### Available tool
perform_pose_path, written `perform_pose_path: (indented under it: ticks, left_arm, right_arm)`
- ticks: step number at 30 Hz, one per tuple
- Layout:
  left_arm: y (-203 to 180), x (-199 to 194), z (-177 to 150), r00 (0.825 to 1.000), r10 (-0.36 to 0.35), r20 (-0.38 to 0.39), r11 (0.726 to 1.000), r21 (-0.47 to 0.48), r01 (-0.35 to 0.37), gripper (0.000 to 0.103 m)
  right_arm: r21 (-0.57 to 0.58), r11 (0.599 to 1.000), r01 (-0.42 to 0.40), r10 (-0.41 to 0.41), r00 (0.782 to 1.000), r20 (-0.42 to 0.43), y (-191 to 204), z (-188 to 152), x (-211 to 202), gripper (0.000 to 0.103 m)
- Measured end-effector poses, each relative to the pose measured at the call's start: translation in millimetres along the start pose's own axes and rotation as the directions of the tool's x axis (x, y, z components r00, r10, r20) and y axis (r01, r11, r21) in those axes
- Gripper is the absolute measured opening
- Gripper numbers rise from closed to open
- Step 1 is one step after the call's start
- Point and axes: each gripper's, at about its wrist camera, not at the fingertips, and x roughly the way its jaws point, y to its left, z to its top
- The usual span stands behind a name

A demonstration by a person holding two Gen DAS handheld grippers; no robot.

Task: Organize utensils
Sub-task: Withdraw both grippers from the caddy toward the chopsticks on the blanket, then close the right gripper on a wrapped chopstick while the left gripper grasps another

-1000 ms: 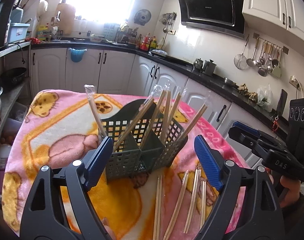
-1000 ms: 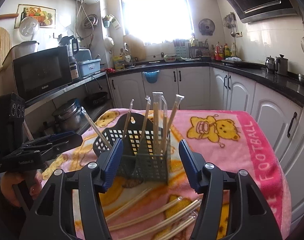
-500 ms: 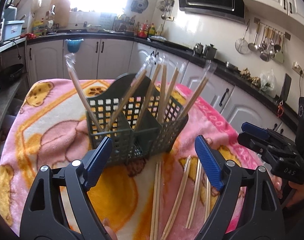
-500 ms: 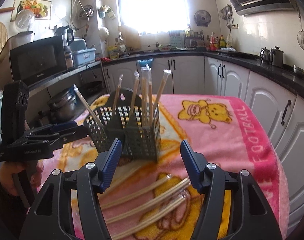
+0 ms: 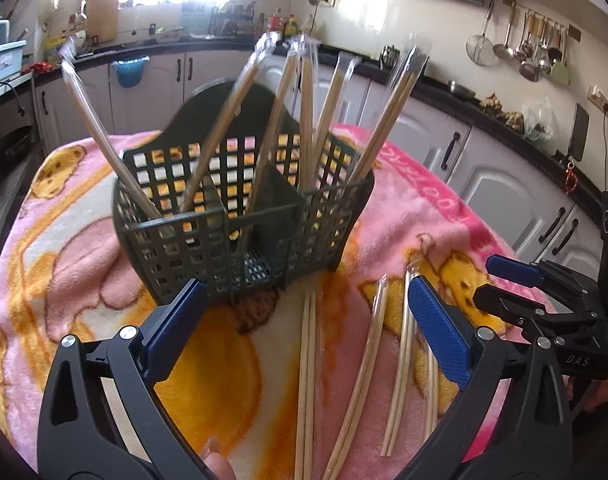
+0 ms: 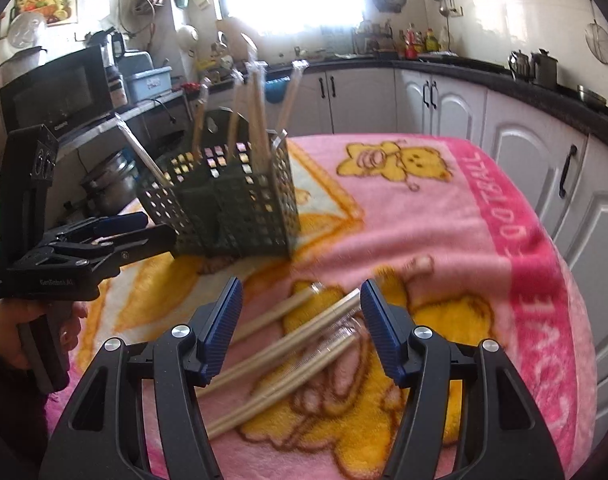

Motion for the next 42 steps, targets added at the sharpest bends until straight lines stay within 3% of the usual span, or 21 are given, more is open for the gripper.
perform_pose_path:
  ticks: [8,14,27,35,42]
  left_arm:
    - [-3,34,-6,0.994,-0.007,-0.107,1.0,0.021,0.009,0.093]
    - [-4,56,-8,0.985,-0.036,-0.168,0.999,0.009,0.038,0.092]
    - [-8,90,-7,0.97,-0.055,-0.236,0.998,0.005,0.057,0.048]
    - [-12,101,-6,0.968,-0.05,-0.245,0.998,0.012,0.054,0.035]
    - [-14,106,-4,0.967,-0.039,-0.25,0.999,0.026,0.047,0.02]
  right_arm:
    - [0.024,0.999,0.028,-0.026,0.995,-0.095,-15,-12,25,0.058]
    - [0.072,0.997,0.011,0.001,0.985,-0.174,-29,-21,51,0.046]
    - [0.108,0.994,0.02,0.004,0.977,-0.215,-41,-22,74,0.027]
    - [0.105,0.994,0.02,0.002,0.978,-0.207,-42,-21,71,0.008]
    - [0.108,0.994,0.015,0.004,0.984,-0.176,-41,-19,57,0.005]
